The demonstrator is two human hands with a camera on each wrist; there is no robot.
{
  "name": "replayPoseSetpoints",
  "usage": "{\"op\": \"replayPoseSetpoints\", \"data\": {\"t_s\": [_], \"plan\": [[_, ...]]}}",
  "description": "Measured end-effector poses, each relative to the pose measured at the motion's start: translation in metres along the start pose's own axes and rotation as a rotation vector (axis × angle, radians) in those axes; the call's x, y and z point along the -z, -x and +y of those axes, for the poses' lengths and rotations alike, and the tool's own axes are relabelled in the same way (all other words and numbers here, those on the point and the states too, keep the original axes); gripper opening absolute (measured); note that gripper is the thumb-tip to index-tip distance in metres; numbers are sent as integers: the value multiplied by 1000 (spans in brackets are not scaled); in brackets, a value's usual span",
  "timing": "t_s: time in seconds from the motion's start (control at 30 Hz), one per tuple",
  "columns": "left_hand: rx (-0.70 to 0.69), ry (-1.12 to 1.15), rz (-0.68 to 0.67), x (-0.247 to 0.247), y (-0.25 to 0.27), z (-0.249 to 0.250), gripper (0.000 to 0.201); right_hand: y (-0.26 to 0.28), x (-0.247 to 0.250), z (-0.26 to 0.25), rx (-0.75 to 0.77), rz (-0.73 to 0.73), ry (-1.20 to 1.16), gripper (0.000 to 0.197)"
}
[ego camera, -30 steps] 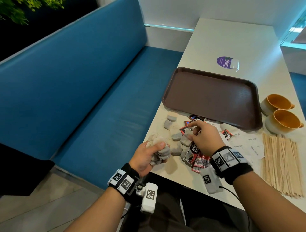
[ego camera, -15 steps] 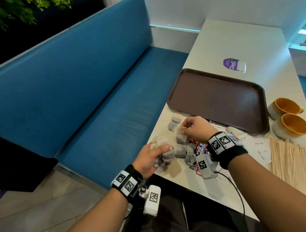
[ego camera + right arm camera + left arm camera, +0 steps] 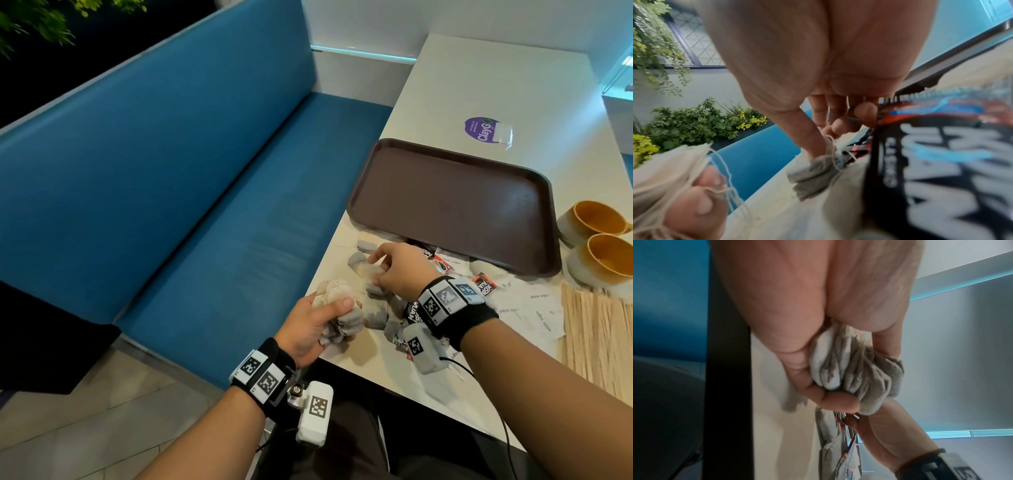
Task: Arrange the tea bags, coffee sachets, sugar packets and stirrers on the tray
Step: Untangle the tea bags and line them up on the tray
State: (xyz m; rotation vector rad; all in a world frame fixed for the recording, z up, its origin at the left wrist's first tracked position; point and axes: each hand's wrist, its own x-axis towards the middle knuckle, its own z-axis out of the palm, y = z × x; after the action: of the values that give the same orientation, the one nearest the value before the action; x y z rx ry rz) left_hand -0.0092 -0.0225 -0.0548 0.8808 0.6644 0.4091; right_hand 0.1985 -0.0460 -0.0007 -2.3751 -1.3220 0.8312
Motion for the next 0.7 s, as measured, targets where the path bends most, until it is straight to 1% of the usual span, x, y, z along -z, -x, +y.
{"op": "replayPoseSetpoints", "data": {"t_s": [0.1,0.17,0.3,0.4,0.47,0.5,0.57,0.63,0.7], "plan": [[-7,-1,-4,1,0,-2,21,7,1,2,18,22,-6,17],[-11,-19,-11,0,0,-1,27,14,4,4,28,47,-84,9],[-17,-9,-24,-2,3,4,33,33,16,8,52,126,-288,11],[2,22,11,3,2,2,45,51,26,6,140,114,-470,15],[18,41,52,2,0,0,55,60,31,3,203,68,-596,11],[22,55,76,1,0,-1,57,64,32,1,234,22,-670,11],[17,89,114,-2,0,1,50,71,29,-3,280,-119,-794,14],[20,89,110,-5,2,1,47,75,20,-10,302,-242,-788,17],[19,81,96,-7,4,3,46,73,8,-15,293,-278,-708,18]]}}
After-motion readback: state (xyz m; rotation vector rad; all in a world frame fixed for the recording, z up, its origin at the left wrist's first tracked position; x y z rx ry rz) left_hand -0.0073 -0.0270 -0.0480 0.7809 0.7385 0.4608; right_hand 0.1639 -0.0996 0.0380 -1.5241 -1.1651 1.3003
